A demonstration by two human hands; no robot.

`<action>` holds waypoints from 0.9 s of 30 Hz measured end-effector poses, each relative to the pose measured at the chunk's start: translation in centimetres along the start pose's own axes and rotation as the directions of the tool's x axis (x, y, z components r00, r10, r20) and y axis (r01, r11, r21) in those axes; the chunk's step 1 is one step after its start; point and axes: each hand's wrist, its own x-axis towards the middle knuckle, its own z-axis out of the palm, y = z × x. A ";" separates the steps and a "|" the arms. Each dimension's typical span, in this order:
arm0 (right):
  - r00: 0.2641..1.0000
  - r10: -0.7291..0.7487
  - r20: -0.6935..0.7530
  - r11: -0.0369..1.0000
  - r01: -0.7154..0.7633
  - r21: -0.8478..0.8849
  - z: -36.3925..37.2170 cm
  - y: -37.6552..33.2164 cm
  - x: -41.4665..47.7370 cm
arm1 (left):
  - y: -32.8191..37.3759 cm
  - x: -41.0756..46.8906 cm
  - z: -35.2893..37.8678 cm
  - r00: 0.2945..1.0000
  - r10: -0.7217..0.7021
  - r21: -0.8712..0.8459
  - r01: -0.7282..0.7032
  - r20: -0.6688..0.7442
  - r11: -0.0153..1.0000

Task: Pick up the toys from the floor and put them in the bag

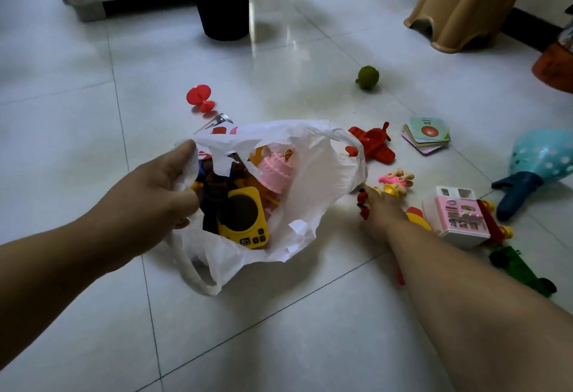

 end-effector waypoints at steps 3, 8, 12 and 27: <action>0.999 0.021 -0.039 0.999 -0.023 -0.030 1.0 -0.2 -0.1 | -0.1 0.4 -0.3 1.000 -0.013 -0.024 0.013 -0.017 1.000; 0.989 -0.048 -0.143 0.995 0.035 -0.095 3.0 -0.5 -2.6 | 0.1 0.4 -0.6 0.999 -0.025 0.033 0.026 -0.041 0.999; 0.999 -0.047 -0.013 0.991 0.049 0.122 2.8 0.2 -3.8 | 0.2 0.4 -0.9 0.999 -0.027 0.054 0.029 -0.040 0.998; 0.848 -0.424 0.318 0.412 -0.132 0.902 -3.9 -14.1 -11.2 | 0.1 -1.0 -4.5 0.998 0.013 -0.005 -0.013 0.064 1.000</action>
